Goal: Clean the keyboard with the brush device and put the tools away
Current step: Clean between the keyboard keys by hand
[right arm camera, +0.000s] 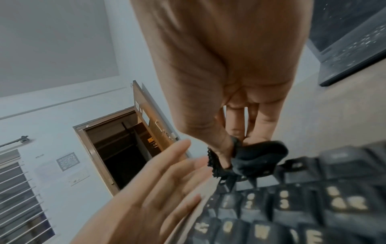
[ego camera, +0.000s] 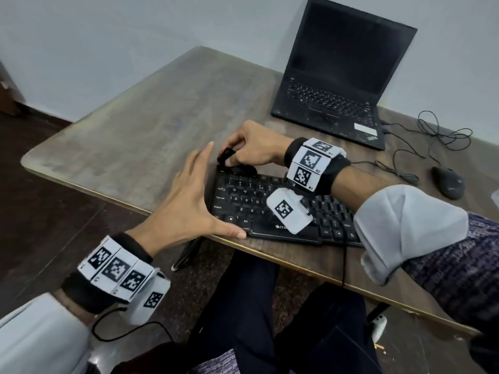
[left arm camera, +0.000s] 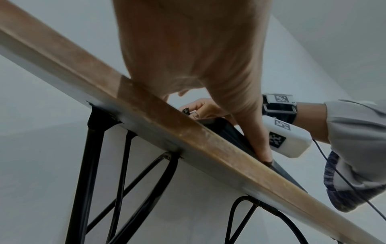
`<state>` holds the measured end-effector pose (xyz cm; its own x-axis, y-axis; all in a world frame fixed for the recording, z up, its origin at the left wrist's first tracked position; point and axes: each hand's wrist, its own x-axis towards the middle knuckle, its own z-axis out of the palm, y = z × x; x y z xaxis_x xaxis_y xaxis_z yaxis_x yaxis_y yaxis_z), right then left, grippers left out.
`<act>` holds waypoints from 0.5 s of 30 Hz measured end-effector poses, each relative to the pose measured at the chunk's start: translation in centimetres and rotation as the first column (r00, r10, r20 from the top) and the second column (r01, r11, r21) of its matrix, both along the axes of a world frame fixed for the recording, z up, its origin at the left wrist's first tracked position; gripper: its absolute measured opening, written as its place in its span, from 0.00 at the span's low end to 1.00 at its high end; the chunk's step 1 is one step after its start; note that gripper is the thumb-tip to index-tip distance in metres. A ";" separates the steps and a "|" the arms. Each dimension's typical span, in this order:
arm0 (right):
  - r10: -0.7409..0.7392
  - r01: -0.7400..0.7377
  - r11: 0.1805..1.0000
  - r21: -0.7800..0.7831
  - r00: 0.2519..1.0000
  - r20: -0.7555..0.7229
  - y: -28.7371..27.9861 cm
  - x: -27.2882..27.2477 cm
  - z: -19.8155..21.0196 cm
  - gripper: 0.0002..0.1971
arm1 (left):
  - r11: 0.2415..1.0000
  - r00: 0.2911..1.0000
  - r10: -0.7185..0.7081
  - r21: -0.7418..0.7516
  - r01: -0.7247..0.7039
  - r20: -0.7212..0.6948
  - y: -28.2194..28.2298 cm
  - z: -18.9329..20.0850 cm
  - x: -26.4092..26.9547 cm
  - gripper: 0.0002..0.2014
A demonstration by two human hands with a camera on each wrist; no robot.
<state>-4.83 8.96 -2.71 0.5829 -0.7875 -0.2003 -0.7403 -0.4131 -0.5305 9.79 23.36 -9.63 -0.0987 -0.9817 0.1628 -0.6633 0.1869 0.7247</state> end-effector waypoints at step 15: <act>0.111 -0.169 0.938 -0.302 0.973 -0.200 6.9 2.7 1.1 0.10 | 0.992 0.641 -0.061 0.025 0.124 -0.765 -1.4 -0.2 4.0 0.31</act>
<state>-2.13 15.85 -1.60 0.6697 -0.7397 -0.0659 -0.7326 -0.6435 -0.2217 13.80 21.95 -9.85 -0.0620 -0.9858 0.1559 0.1468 0.1455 0.9784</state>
